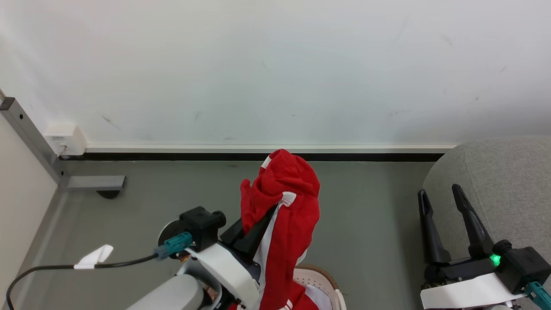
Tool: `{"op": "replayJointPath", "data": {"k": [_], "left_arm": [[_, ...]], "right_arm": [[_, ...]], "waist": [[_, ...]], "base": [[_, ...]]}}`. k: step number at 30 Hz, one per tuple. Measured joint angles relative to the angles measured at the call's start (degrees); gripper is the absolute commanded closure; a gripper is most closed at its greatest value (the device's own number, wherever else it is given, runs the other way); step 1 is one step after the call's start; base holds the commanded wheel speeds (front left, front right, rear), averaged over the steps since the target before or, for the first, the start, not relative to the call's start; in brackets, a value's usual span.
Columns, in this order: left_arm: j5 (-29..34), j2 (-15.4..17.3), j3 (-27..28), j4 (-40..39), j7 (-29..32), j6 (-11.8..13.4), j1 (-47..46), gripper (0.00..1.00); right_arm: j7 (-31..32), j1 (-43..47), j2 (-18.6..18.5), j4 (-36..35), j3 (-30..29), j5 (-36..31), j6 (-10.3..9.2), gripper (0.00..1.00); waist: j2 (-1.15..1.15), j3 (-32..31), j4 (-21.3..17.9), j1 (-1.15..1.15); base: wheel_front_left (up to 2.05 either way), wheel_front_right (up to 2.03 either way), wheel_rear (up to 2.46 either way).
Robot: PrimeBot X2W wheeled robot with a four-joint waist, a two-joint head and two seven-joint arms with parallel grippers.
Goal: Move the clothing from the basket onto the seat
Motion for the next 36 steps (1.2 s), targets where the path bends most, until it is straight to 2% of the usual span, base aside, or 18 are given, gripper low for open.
{"op": "replayJointPath", "data": {"k": [7, 17, 22, 29, 36], "left_arm": [[-0.04, 1.11, 2.34, -4.24, 0.11, 0.57, -1.56, 1.00], [-0.92, 2.48, 3.98, -5.91, 1.42, 1.22, -3.43, 1.00], [-1.22, 2.57, 4.16, -6.13, 1.46, 1.22, -3.64, 1.00], [-1.48, 2.29, 4.03, -6.10, 1.96, 0.85, -4.54, 1.00], [-1.49, 1.12, 3.00, -5.46, 2.44, 0.43, -5.00, 1.00]], "right_arm": [[0.00, 0.14, 0.00, -0.09, 3.27, 0.44, 0.00, 0.00], [0.00, 0.13, -0.03, -0.63, 6.33, 0.33, 0.00, 0.00], [0.00, 0.05, -0.02, -0.55, 11.96, -0.86, 0.00, 0.00], [-0.01, -1.99, -2.09, 1.07, 23.28, -2.09, 0.00, 0.00], [0.02, -6.65, -1.81, 7.11, 31.79, 0.07, 0.00, 0.00]], "waist": [[0.00, -0.79, 0.02, 0.00], [0.00, -0.48, -0.84, 0.01], [0.00, -0.10, -0.87, 0.01], [0.00, 0.02, -0.16, 0.02], [0.00, -0.47, 0.87, 0.02]], "base": [[0.00, 0.00, 0.00], [0.00, 0.00, 0.00], [0.00, 0.00, 0.00], [0.00, 0.00, 0.00], [0.00, 0.00, 0.00]]}}
